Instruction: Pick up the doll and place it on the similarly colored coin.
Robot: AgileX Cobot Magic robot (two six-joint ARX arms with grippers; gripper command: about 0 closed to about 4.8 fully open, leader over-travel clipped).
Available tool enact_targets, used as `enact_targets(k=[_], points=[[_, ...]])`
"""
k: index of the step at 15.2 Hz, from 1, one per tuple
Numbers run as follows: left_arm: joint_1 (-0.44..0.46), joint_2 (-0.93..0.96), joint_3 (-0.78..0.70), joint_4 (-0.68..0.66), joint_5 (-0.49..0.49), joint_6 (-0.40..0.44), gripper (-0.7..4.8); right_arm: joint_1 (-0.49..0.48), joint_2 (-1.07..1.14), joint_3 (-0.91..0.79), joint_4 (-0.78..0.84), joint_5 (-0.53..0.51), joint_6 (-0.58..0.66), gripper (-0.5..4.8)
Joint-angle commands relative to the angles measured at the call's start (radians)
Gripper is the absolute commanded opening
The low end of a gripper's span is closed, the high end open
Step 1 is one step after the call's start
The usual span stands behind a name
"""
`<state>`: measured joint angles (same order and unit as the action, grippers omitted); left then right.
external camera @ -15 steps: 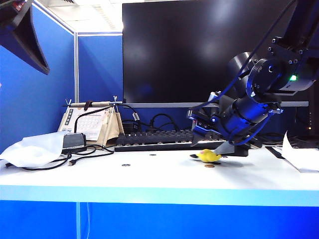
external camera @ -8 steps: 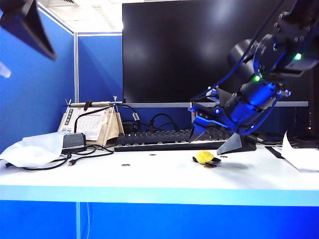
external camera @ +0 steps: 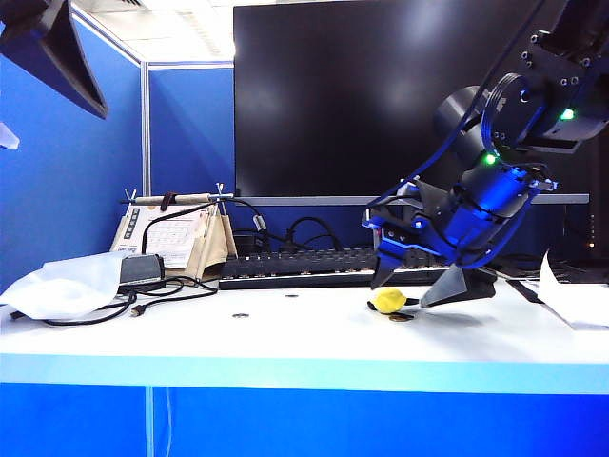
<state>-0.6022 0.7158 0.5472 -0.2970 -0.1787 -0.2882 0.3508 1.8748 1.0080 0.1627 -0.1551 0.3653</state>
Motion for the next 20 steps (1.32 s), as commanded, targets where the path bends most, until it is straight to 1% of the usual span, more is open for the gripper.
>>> enact_targets(k=[1, 2, 3, 4, 5, 7, 8, 9, 11, 12, 13, 16, 20], points=[[-0.001, -0.002, 0.0, 0.006, 0.001, 0.004, 4.79, 0.003, 0.023, 0.002, 0.022, -0.004, 0.032, 3.65], [-0.001, -0.002, 0.0, 0.005, 0.004, 0.004, 4.79, 0.003, 0.043, 0.002, 0.022, -0.004, 0.036, 3.65], [-0.001, -0.002, 0.0, -0.001, 0.009, 0.004, 4.79, 0.003, 0.054, 0.002, 0.021, -0.004, 0.043, 3.31], [-0.001, -0.002, 0.0, -0.005, 0.011, 0.004, 4.79, 0.003, 0.056, 0.002, 0.021, -0.018, 0.05, 2.76], [-0.001, -0.002, 0.0, -0.007, 0.011, 0.004, 4.79, 0.003, 0.057, 0.002, 0.023, -0.033, 0.05, 2.65], [-0.001, -0.002, 0.0, -0.007, 0.011, 0.004, 4.79, 0.01, 0.057, 0.002, 0.019, -0.058, 0.053, 2.63], [-0.001, -0.002, 0.0, 0.0, 0.011, 0.004, 4.79, 0.021, 0.057, 0.002, 0.019, -0.075, 0.053, 1.92], [-0.001, -0.002, 0.0, -0.001, 0.011, 0.004, 4.79, 0.022, 0.057, 0.002, 0.022, -0.076, 0.053, 1.57], [-0.001, -0.002, 0.0, -0.005, 0.019, 0.004, 4.79, 0.021, 0.056, 0.002, 0.021, -0.061, 0.045, 1.33], [-0.001, -0.002, 0.0, -0.006, 0.023, 0.004, 4.79, 0.021, 0.055, 0.002, 0.021, -0.058, 0.032, 0.98], [-0.001, -0.002, 0.0, -0.015, 0.023, 0.004, 4.79, 0.021, 0.044, 0.002, 0.021, -0.056, -0.01, 0.52], [-0.001, -0.002, 0.0, -0.014, 0.022, 0.004, 4.79, 0.021, -0.016, -0.001, 0.013, -0.046, -0.044, 0.52], [-0.001, -0.003, 0.0, -0.015, 0.023, 0.004, 4.79, 0.021, -0.019, -0.003, -0.048, -0.046, -0.061, 0.52]])
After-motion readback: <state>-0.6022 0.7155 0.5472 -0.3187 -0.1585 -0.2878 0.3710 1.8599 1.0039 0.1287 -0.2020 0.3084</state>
